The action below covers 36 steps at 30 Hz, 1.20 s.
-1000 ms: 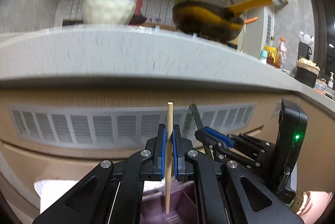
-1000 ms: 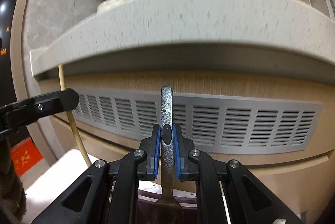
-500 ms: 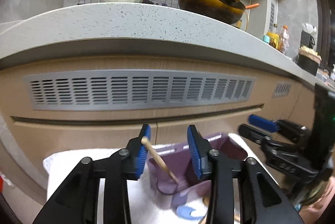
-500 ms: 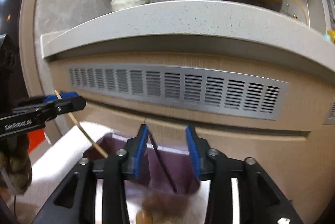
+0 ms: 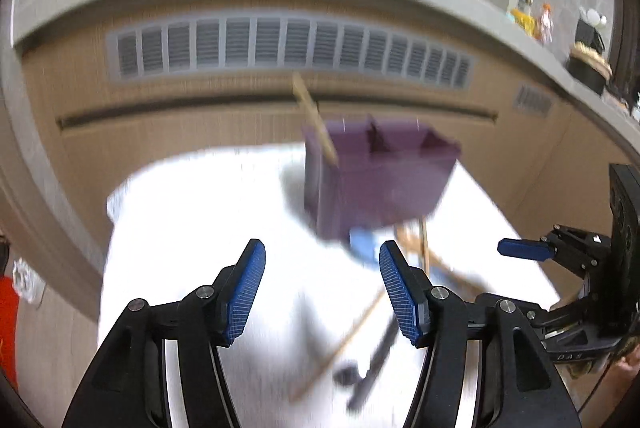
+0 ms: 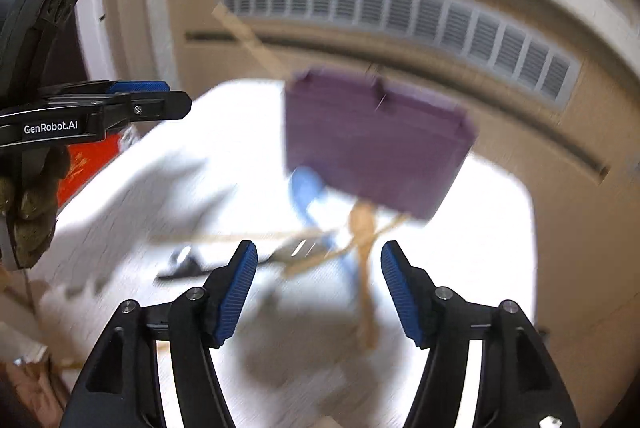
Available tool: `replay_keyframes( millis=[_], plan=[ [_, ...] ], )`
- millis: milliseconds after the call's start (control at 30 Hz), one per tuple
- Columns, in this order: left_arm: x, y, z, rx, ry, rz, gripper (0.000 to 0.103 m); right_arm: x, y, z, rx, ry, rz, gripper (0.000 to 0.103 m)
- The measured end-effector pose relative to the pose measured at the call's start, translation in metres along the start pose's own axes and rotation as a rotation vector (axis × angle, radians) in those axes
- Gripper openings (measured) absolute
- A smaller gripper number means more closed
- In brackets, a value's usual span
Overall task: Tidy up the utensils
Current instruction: 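Reach the right tool to a chopstick on the table and grasp it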
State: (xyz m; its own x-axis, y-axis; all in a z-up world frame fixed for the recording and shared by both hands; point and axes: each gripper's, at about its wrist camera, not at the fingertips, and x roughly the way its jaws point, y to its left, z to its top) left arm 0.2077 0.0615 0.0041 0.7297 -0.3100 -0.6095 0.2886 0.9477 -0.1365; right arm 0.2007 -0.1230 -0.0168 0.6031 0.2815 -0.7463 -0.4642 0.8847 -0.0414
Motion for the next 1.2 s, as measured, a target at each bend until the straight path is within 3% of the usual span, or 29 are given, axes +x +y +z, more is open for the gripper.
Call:
replay_keyframes(
  millis=[167, 233, 300, 367, 467, 567, 733, 800, 867, 933, 1200],
  plan=[
    [-0.002, -0.016, -0.048, 0.072, 0.154, -0.073, 0.06, 0.014, 0.018, -0.039, 0.057, 0.151, 0.095, 0.063],
    [-0.005, -0.017, -0.057, 0.083, 0.167, -0.05, 0.06, 0.021, 0.022, -0.052, 0.134, 0.212, 0.153, 0.063],
    [-0.01, -0.008, -0.06, 0.058, 0.156, -0.015, 0.06, 0.027, 0.028, -0.059, 0.209, 0.247, 0.221, 0.056],
    [-0.013, 0.005, -0.058, 0.01, 0.142, 0.036, 0.06, 0.029, 0.037, -0.061, 0.228, 0.259, 0.264, 0.039],
    [-0.012, 0.023, -0.057, -0.037, 0.16, 0.114, 0.061, 0.035, 0.058, -0.056, 0.221, 0.27, 0.294, 0.036],
    [-0.013, 0.034, -0.06, -0.066, 0.178, 0.128, 0.061, 0.043, 0.077, -0.049, 0.214, 0.281, 0.308, 0.036],
    [-0.022, 0.046, -0.06, -0.081, 0.165, 0.151, 0.062, 0.055, 0.111, -0.032, 0.132, 0.264, 0.232, 0.036],
    [-0.025, 0.047, -0.059, -0.089, 0.158, 0.151, 0.062, 0.056, 0.121, -0.029, 0.074, 0.243, 0.179, 0.022],
    [-0.027, 0.044, -0.059, -0.084, 0.153, 0.139, 0.062, 0.055, 0.124, -0.03, 0.034, 0.229, 0.161, 0.015],
    [-0.027, 0.04, -0.058, -0.072, 0.154, 0.122, 0.062, 0.047, 0.116, -0.03, 0.037, 0.212, 0.173, 0.004],
    [0.006, 0.0, -0.052, -0.005, 0.206, -0.013, 0.062, 0.011, 0.01, -0.043, 0.228, 0.133, 0.039, 0.003]
  ],
)
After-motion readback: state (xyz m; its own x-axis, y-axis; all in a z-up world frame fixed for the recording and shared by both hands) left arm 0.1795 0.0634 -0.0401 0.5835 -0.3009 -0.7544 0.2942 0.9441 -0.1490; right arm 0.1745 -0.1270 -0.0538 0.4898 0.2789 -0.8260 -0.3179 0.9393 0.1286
